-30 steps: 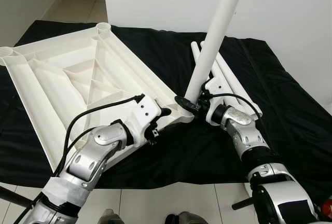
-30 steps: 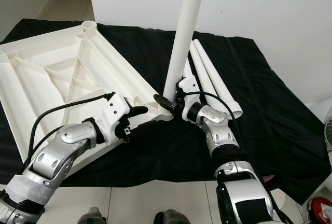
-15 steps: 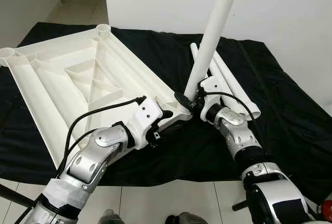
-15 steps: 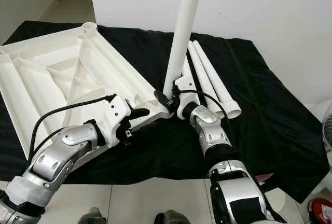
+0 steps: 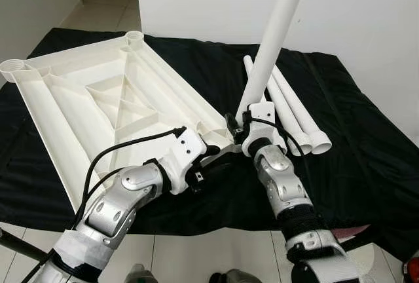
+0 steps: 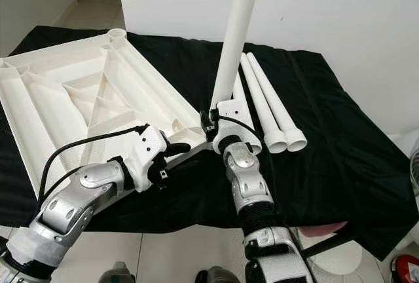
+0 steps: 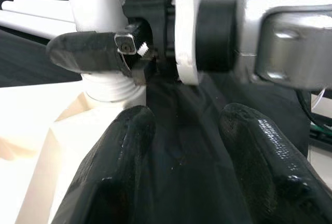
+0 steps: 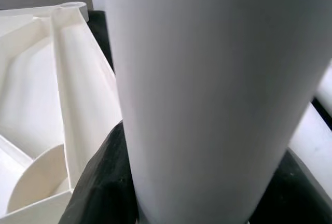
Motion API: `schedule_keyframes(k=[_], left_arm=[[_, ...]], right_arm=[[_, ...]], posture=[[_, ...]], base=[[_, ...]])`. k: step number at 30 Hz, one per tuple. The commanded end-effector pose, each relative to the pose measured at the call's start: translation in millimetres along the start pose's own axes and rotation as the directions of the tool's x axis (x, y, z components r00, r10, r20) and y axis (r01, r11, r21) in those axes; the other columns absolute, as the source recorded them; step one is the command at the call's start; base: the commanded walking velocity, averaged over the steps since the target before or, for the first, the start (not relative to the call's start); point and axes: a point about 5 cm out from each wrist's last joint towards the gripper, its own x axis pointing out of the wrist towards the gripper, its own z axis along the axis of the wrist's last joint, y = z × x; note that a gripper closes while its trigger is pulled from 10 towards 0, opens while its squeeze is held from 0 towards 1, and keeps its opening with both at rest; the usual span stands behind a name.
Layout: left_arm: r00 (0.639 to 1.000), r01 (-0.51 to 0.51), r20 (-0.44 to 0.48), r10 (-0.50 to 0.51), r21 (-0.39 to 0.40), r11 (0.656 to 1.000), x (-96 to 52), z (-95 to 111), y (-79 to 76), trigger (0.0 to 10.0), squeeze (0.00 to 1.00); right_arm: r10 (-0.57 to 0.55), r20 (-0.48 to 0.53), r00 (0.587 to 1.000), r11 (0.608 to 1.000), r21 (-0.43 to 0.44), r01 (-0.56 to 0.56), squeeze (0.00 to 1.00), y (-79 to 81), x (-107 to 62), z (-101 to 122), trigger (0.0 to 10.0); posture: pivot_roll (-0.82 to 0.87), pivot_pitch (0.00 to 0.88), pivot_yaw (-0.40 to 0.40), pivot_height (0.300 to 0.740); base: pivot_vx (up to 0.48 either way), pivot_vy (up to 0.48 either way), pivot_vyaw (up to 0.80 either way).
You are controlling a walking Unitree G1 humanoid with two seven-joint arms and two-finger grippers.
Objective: Building children table
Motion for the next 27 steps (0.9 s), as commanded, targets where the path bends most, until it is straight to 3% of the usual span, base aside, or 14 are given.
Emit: schedule_keyframes(k=[1,3,4,8,13,14,15,17,19,21,22,27], left_arm=[[0.996,0.095,0.003,-0.095,-0.001,0.996,1.3,2.2,-8.2,10.0,0.00],[0.995,0.097,0.003,-0.097,-0.001,0.995,1.2,2.0,-8.6,10.0,0.00],[0.995,0.099,0.001,-0.099,-0.002,0.995,1.6,1.8,-8.4,10.0,0.00],[0.995,0.099,0.003,-0.099,-0.002,0.995,2.9,2.7,-7.1,10.0,0.00],[0.995,0.096,0.004,-0.096,-0.002,0.995,2.4,2.6,-6.9,10.0,0.00],[0.995,0.096,0.005,-0.096,-0.003,0.995,2.2,2.7,-7.3,10.0,0.00],[0.995,0.096,0.004,-0.096,-0.003,0.995,1.8,2.5,-7.9,10.0,0.00],[0.995,0.096,0.002,-0.096,-0.003,0.995,1.0,2.4,-8.0,10.0,0.00],[0.995,0.096,0.002,-0.096,-0.003,0.995,1.0,2.4,-8.0,10.0,0.00],[0.995,0.095,-0.001,-0.095,-0.003,0.995,0.4,2.4,-7.1,10.0,0.00],[0.995,0.095,-0.001,-0.095,-0.003,0.995,0.4,2.4,-7.1,10.0,0.00],[0.995,0.099,-0.001,-0.099,0.000,0.995,0.8,2.6,-7.2,10.0,0.00]], right_arm=[[0.006,-0.022,1.000,1.000,0.006,-0.006,0.00,4.2,-8.9,-5.7,10.0],[0.011,-0.011,1.000,1.000,0.004,-0.011,0.00,4.1,-10.2,-3.9,10.0],[0.009,-0.008,1.000,1.000,0.018,-0.009,1.00,2.2,-11.1,-2.3,10.0],[0.029,0.040,0.999,0.999,0.035,-0.030,1.00,-8.1,-13.0,7.6,10.0],[0.032,0.040,0.999,0.999,-0.011,-0.031,1.00,-26.2,-15.0,10.1,10.0],[0.048,0.035,0.998,0.999,-0.023,-0.048,0.67,-29.4,-16.0,9.4,10.0],[0.077,0.032,0.997,0.996,-0.047,-0.076,0.00,-33.5,-17.4,8.4,10.0],[0.139,0.024,0.990,0.986,-0.099,-0.136,0.00,-41.1,-19.3,7.9,10.0],[0.139,0.024,0.990,0.986,-0.099,-0.136,0.00,-41.1,-19.3,7.9,10.0],[0.240,0.009,0.971,0.962,-0.136,-0.237,0.00,-47.4,-17.5,9.6,10.0],[0.240,0.009,0.971,0.962,-0.136,-0.237,0.00,-47.4,-17.5,9.6,10.0],[0.418,-0.050,0.907,0.893,-0.162,-0.420,0.00,-47.0,-11.7,7.2,10.0]], posture=[[0.09,0.000,-0.091,0.740],[0.09,0.000,-0.091,0.740],[0.09,0.000,-0.091,0.740],[0.09,0.000,-0.093,0.740],[0.09,0.000,-0.093,0.740],[0.09,0.000,-0.096,0.740],[0.09,0.000,-0.095,0.740],[0.09,0.000,-0.096,0.740],[0.09,0.000,-0.096,0.740],[0.10,0.000,-0.094,0.740],[0.10,0.000,-0.094,0.740],[0.10,0.000,-0.092,0.740]], base=[[0.000,0.000,0.00],[0.000,0.000,0.00],[0.000,0.000,0.00],[0.000,0.000,0.00],[0.000,0.000,0.00],[0.000,0.000,0.00],[0.000,0.000,0.00],[0.000,0.000,0.00],[0.000,0.000,0.00],[0.000,0.000,0.00],[0.000,0.000,0.00],[0.000,0.000,0.00]])
